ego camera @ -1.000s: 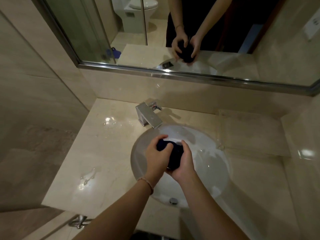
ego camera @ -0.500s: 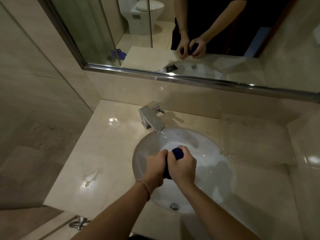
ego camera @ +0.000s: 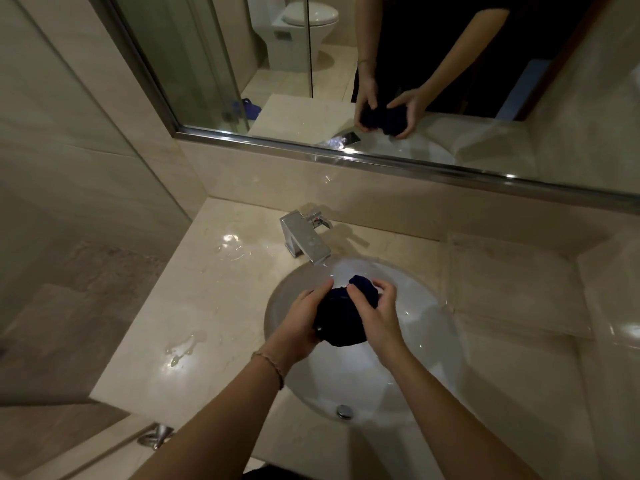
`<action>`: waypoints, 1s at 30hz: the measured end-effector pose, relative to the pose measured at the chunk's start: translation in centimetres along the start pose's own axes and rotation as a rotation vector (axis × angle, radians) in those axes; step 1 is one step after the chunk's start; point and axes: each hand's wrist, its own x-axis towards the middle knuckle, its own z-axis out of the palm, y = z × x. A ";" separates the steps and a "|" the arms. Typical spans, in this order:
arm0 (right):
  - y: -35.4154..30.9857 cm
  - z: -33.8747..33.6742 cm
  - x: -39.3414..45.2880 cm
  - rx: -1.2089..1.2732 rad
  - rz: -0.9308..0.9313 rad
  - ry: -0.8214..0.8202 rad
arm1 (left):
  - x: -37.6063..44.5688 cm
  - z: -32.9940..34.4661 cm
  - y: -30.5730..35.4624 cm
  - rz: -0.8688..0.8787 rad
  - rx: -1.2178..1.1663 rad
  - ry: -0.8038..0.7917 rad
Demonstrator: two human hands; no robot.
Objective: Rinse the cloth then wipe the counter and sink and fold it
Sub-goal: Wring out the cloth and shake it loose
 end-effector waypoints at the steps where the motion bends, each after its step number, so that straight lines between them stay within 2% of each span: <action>1: -0.2 -0.5 -0.2 0.050 0.052 -0.037 | -0.3 -0.2 -0.1 0.021 0.039 -0.025; 4: -0.8 -1.8 -0.2 0.061 0.135 -0.200 | -1.2 -0.2 0.2 0.194 0.128 0.004; 8: -1.5 -3.0 -0.4 0.043 0.149 -0.396 | -2.3 -0.5 2.1 0.397 0.145 0.078; 11: -2.7 -3.1 -0.9 0.051 0.074 -0.443 | -3.5 -1.2 4.3 0.524 0.118 0.126; 14: -3.8 -1.5 -2.1 0.049 -0.008 -0.413 | -4.4 -2.3 6.0 0.596 -0.098 0.234; 15: -4.1 -0.7 -2.5 0.043 -0.033 -0.379 | -4.5 -2.6 6.2 0.573 -0.197 0.248; 17: -4.4 1.5 -3.2 0.010 -0.081 -0.326 | -5.0 -2.9 5.7 0.406 -0.331 0.168; 20: -3.9 5.2 -4.5 -0.088 -0.130 -0.297 | -5.7 -3.7 3.6 0.052 -0.236 -0.050; 22: -3.1 7.0 -5.3 -0.092 -0.112 -0.260 | -6.4 -5.2 2.5 -0.048 -0.150 -0.115; 24: -2.3 8.2 -5.9 -0.052 -0.077 -0.213 | -6.8 -7.1 1.8 -0.051 -0.101 -0.132; 26: -1.4 8.9 -6.3 -0.055 -0.076 -0.168 | -7.2 -8.4 1.3 0.000 -0.023 -0.074; 30: -0.7 11.2 -7.4 -0.180 -0.153 -0.122 | -8.4 -10.2 0.7 0.151 -0.041 0.170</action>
